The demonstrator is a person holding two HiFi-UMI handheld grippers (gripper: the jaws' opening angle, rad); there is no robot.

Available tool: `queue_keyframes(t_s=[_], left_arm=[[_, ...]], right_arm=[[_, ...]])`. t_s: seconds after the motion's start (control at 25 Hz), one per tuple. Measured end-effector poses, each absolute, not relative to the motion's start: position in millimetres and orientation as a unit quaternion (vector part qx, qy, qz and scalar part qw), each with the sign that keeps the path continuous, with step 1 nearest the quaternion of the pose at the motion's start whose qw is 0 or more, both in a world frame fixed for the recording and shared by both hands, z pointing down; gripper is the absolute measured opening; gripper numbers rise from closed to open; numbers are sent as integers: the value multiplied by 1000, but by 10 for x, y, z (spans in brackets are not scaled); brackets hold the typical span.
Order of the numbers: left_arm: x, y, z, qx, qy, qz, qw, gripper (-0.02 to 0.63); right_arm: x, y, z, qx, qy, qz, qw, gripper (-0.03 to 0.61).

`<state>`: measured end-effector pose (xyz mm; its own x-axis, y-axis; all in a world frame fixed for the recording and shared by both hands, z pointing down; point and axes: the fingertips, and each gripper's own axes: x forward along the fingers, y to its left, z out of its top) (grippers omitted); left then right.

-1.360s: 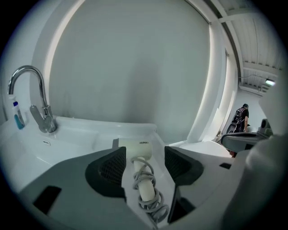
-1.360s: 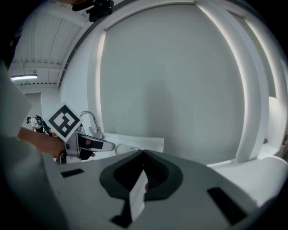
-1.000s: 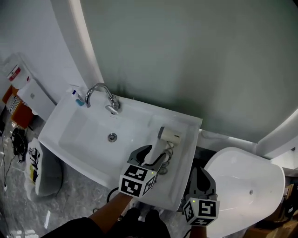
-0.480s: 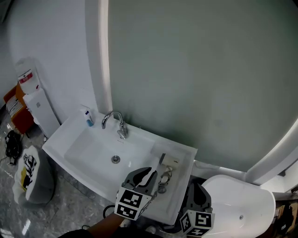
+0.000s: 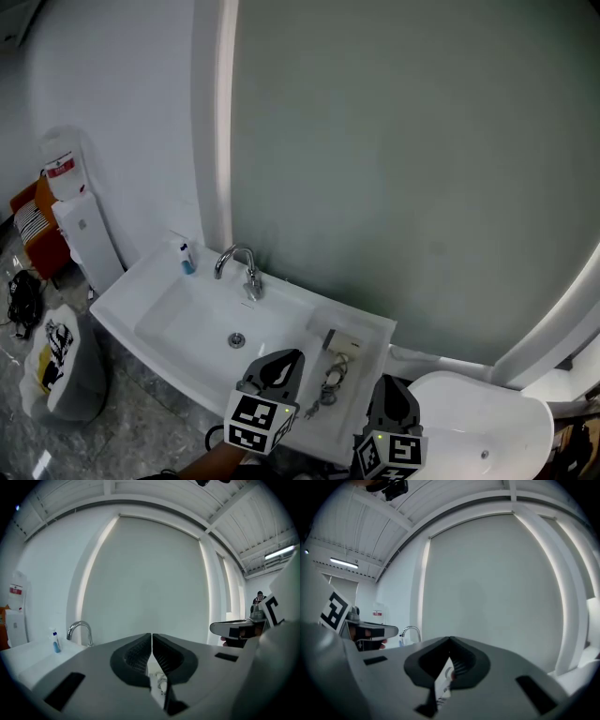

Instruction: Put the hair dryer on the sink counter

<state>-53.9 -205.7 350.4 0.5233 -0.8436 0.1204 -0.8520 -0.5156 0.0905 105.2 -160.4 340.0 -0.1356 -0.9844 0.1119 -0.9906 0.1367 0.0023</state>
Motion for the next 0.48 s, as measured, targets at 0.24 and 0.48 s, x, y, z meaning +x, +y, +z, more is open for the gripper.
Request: queue_keyframes(t_s=[0.24, 0.48], left_arm=[[-388, -2010, 3529, 880, -469, 49, 47, 20], [-355, -2040, 3447, 886, -460, 44, 43, 20]], right_arm=[[1117, -1540, 3401, 667, -743, 33, 46, 21], [1166, -1495, 3434, 674, -737, 30, 51, 21]])
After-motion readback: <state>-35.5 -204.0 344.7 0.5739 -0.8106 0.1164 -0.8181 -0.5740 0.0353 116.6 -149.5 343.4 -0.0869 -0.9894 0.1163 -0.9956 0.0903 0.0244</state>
